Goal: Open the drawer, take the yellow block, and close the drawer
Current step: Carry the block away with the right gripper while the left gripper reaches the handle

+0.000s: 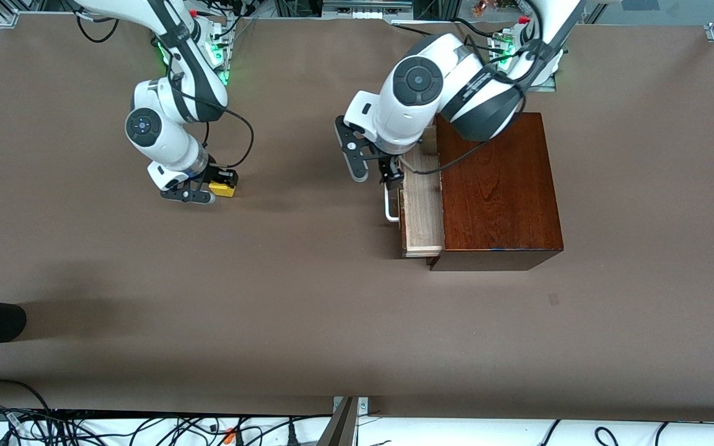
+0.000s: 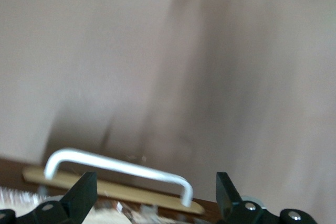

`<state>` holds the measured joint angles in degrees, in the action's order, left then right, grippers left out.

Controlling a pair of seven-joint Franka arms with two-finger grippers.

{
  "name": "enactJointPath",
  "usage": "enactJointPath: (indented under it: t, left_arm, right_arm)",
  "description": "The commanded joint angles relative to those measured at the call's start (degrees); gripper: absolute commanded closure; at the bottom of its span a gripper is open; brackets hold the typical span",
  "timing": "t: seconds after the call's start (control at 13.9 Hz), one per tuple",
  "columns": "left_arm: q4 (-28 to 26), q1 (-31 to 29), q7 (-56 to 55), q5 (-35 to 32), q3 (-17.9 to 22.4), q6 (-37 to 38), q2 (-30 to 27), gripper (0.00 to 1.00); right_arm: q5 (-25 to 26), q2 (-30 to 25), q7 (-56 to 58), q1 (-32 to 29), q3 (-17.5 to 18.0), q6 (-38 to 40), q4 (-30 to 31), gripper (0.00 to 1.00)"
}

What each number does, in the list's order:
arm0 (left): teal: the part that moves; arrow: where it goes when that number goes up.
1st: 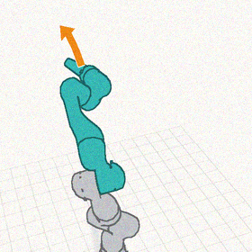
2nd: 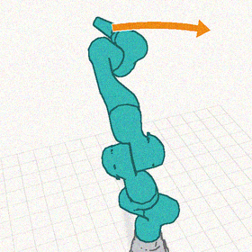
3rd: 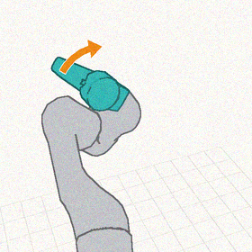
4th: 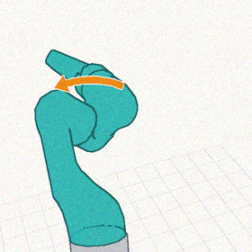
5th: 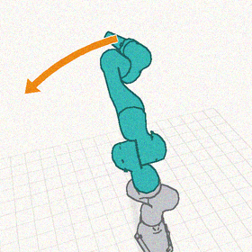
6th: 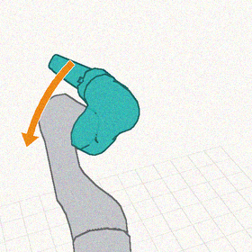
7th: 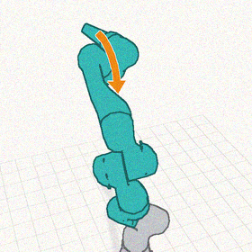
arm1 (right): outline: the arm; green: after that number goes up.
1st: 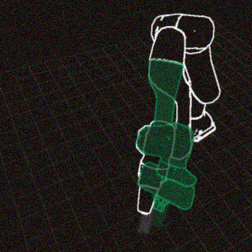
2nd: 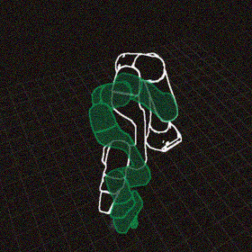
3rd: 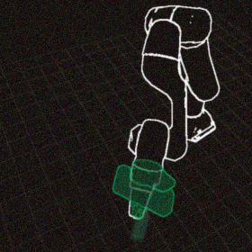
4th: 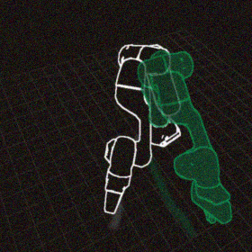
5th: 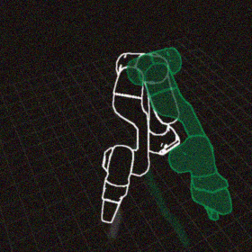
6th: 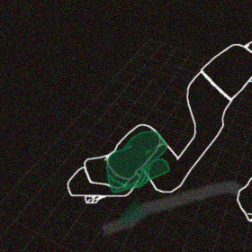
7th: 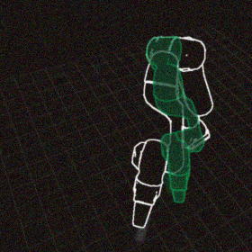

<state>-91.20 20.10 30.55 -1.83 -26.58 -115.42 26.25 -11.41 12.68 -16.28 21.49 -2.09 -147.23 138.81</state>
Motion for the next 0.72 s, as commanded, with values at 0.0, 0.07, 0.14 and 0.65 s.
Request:
enactJointPath:
  t: [0.0,0.07,0.14,0.65]
  left_arm:
    - [1.3,2.4,5.3,-5.4,0.2,-2.6,3.3,0.0]
    - [0.8,2.5,6.7,-7.4,0.1,-3.8,4.0,0.0]
    - [0.1,2.4,9.1,-8.5,0.1,-5.7,4.9,0.0]
    - [-4.2,1.4,13.2,-12.1,0.7,-5.8,5.6,0.0]
  right_arm:
    - [-2.6,1.5,1.5,0.1,2.2,-3.4,0.1,0.96]
    - [-2.7,2.3,1.5,0.1,2.3,-3.7,0.1,0.96]
    - [-2.7,2.8,1.5,0.1,2.3,-4.0,0.1,0.96]
    - [-3.7,1.6,1.6,0.1,2.3,-3.4,-0.3,0.0]
